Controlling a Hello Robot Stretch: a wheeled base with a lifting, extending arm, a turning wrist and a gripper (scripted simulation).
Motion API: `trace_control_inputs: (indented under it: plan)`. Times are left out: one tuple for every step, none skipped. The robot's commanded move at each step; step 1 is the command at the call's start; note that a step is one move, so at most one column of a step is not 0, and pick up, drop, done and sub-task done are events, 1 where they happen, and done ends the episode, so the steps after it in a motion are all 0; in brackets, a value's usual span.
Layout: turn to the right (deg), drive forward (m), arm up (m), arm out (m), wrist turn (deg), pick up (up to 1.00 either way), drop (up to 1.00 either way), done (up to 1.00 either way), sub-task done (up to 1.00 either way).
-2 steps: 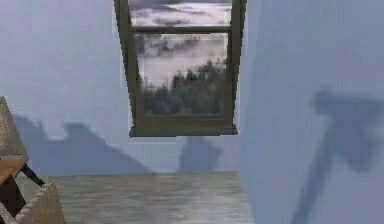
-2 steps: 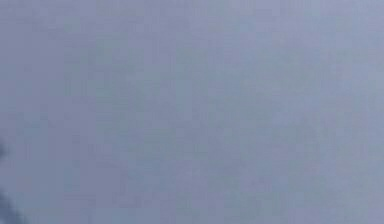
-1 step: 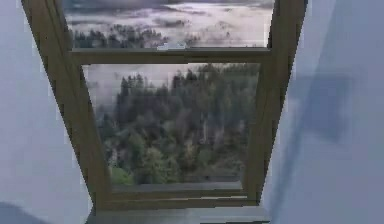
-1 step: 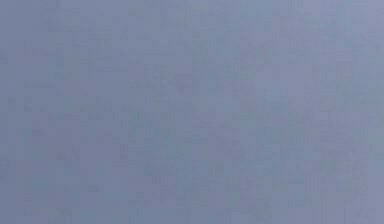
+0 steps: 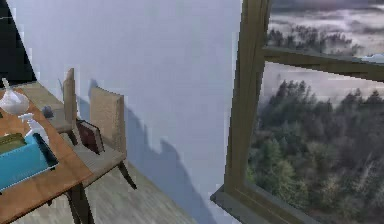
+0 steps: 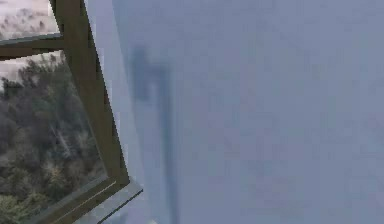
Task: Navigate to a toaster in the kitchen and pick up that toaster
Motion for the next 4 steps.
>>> trace_control_inputs:
  plan:
    - [-9.0,0.00,0.00,0.00,0.0,0.00,0.00,0.00,0.00]
    - [0.0,0.20,0.00,0.00,0.0,0.00,0.00,0.00,0.00]
    - [-45.0,0.00,0.00,0.00,0.0,0.00,0.00,0.00,0.00]
    - [-45.0,0.00,0.00,0.00,0.0,0.00,0.00,0.00,0.00]
